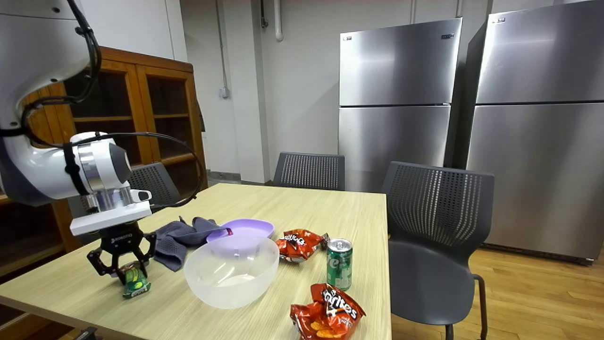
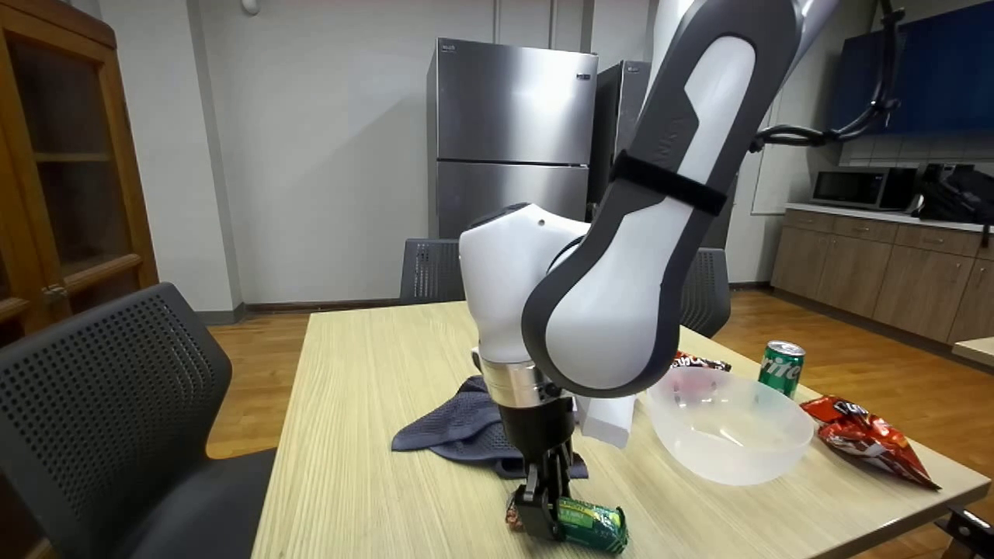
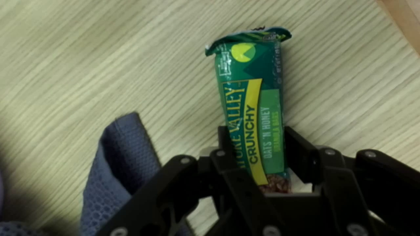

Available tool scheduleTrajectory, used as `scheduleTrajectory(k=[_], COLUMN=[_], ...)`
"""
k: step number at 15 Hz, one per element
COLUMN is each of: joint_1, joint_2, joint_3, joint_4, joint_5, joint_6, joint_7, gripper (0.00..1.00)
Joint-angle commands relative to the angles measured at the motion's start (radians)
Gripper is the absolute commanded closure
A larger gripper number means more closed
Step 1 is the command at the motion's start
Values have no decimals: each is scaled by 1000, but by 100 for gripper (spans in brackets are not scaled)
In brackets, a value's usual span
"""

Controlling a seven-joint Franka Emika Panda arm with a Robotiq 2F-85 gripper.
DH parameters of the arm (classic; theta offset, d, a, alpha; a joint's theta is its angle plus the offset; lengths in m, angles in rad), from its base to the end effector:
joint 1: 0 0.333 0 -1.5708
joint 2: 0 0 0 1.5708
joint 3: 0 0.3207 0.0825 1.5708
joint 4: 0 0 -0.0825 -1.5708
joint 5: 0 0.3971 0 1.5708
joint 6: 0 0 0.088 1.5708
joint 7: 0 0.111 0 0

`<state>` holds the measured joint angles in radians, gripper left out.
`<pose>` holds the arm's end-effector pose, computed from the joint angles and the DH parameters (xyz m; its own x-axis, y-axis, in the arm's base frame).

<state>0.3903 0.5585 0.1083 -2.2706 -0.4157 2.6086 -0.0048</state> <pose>0.4337 0.2521 0.0829 0.6322 0.7433 -0.2189 0.7701 -0.6339 0.0715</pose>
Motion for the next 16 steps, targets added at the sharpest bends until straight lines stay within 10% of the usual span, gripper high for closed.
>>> scheduleTrajectory(k=[1,16], joint_1=[5,-107], joint_2=[-31,-175], joint_3=[-7,1], joint_4=[-21,40], joint_5=[-8,32], joint_6=[-1,-244], joint_7=[21,-41], gripper=[83,83])
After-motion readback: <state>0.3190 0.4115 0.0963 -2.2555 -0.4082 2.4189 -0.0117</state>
